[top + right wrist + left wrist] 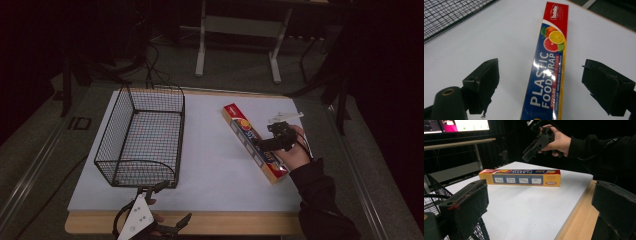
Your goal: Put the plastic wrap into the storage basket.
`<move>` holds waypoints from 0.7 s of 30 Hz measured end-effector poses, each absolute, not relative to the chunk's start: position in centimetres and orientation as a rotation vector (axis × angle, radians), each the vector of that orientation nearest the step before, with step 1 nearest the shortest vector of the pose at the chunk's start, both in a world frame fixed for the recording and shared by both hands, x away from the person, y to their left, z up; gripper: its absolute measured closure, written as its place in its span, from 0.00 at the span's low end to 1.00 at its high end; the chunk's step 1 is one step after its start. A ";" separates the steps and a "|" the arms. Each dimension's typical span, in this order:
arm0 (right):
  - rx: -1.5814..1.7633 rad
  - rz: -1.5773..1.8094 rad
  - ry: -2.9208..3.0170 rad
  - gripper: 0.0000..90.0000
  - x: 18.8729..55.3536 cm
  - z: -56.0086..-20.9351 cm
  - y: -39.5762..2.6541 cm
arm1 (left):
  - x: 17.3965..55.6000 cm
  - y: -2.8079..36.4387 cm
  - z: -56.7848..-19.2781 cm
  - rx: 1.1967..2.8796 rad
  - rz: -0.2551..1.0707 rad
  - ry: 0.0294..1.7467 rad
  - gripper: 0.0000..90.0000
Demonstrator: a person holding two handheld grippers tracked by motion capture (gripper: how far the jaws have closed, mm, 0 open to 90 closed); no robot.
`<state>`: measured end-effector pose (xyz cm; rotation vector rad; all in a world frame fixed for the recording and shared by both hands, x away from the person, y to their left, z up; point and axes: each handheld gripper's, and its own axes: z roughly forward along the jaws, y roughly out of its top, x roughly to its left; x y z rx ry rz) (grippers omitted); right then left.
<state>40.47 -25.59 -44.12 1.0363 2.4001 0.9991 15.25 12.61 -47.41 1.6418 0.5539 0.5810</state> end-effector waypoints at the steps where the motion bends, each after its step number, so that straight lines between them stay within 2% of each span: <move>1: 1.047 0.977 2.391 0.17 40.7 -44.3 -25.4 | 15.3 12.6 -47.4 1.641 0.581 0.554 0.01; 21: 1.212 0.763 2.540 0.19 45.9 -47.8 -23.1 | 15.3 12.7 -47.4 1.638 0.564 0.559 0.01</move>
